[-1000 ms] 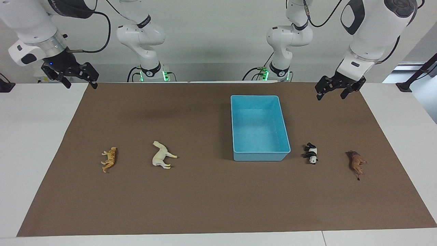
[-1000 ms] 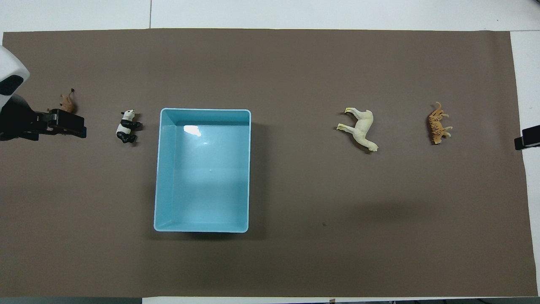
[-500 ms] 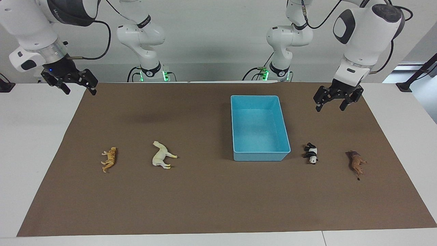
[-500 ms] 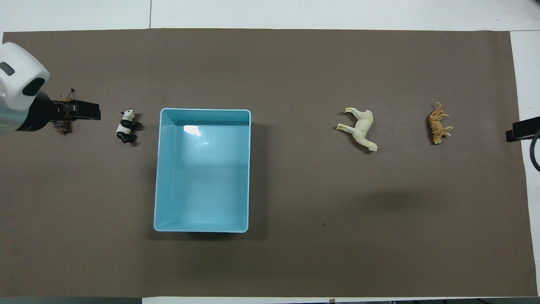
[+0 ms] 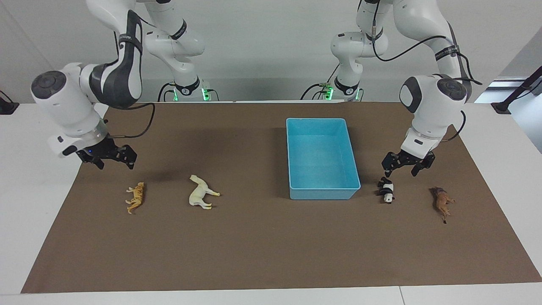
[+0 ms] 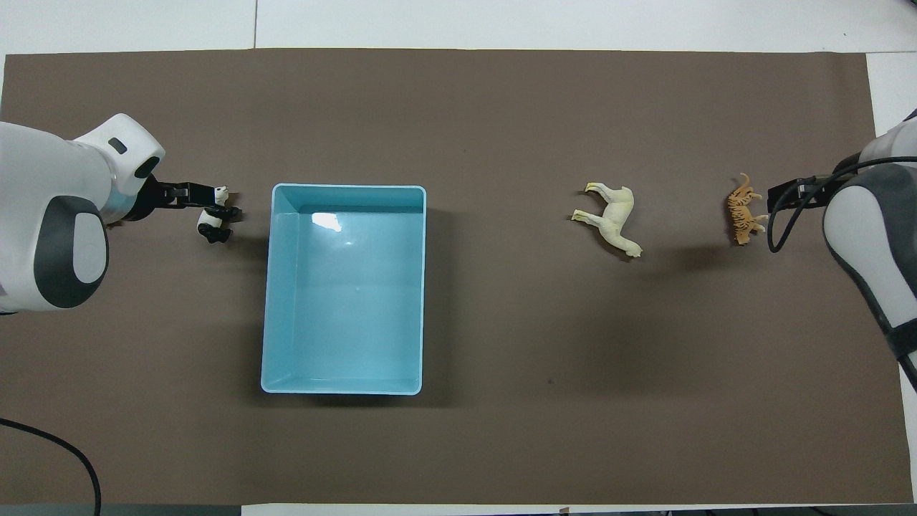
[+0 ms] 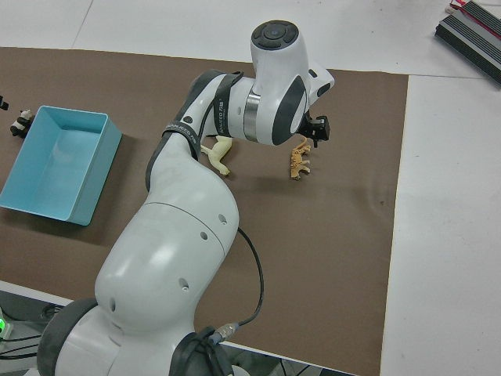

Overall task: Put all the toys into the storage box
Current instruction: 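Grasp the panda with the left gripper while the right gripper grasps the tiger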

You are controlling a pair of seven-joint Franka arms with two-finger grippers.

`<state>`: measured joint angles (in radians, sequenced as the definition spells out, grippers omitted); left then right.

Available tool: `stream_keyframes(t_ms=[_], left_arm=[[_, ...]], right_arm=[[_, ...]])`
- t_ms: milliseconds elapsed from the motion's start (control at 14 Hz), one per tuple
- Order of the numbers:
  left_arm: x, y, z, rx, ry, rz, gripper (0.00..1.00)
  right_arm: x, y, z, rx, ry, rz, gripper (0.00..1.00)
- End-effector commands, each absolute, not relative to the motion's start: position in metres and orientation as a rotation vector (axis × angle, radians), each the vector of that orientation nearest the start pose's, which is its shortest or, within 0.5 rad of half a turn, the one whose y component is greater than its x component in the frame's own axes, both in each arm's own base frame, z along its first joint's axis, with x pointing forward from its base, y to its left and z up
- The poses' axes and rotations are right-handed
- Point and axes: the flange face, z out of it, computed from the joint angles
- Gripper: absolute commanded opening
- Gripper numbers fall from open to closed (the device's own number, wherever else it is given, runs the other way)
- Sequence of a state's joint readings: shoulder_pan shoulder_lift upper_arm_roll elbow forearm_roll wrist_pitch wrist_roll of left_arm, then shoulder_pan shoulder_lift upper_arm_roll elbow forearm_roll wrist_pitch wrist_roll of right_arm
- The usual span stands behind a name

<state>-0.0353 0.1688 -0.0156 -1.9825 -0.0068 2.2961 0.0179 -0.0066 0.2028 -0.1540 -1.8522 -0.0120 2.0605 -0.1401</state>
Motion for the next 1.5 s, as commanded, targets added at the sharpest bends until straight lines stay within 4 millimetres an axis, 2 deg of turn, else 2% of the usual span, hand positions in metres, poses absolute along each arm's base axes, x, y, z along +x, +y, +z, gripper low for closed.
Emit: stream_keyframes(t_ms=[0,286,429,571,714,1000,1071,1143,1214,1286,1429], left_arm=[[0.587,-0.031,0.372,-3.137,0.147,-0.278,1.0],[0.582,-0.039,0.349,-3.142,0.168,-0.217,1.0],[0.585,-0.04,0.327,-3.144,0.172,-0.169,1.0],[0.591,-0.038,0.306,-3.142,0.166,-0.195,1.0],[0.595,-0.032,0.307,-3.14,0.171,-0.208,1.0],[0.594,-0.033,0.303,-3.139,0.173,-0.203,1.0],[0.594,-0.033,0.303,-3.139,0.175,-0.203,1.0],[0.594,-0.032,0.303,-3.139,0.17,-0.203,0.9],[0.594,-0.032,0.303,-3.139,0.17,-0.201,0.75],[0.594,-0.033,0.304,-3.14,0.173,-0.193,0.57],[0.596,-0.034,0.307,-3.141,0.174,-0.184,0.25]], right_arm=[[0.598,-0.092,0.384,-3.187,-0.034,-0.051,1.0],[0.614,-0.096,0.331,-3.203,-0.095,-0.067,1.0],[0.618,-0.095,0.32,-3.203,-0.099,-0.064,1.0],[0.617,-0.094,0.313,-3.202,-0.136,-0.053,1.0],[0.62,-0.093,0.301,-3.202,-0.176,-0.069,1.0],[0.623,-0.091,0.286,-3.2,-0.176,-0.086,1.0],[0.623,-0.089,0.283,-3.196,-0.175,-0.08,0.96],[0.623,-0.089,0.283,-3.188,-0.161,-0.08,0.71],[0.622,-0.089,0.283,-3.185,-0.152,-0.071,0.19],[0.621,-0.088,0.283,-3.182,-0.139,-0.066,0.0],[0.622,-0.095,0.286,-3.169,-0.101,-0.062,0.0]])
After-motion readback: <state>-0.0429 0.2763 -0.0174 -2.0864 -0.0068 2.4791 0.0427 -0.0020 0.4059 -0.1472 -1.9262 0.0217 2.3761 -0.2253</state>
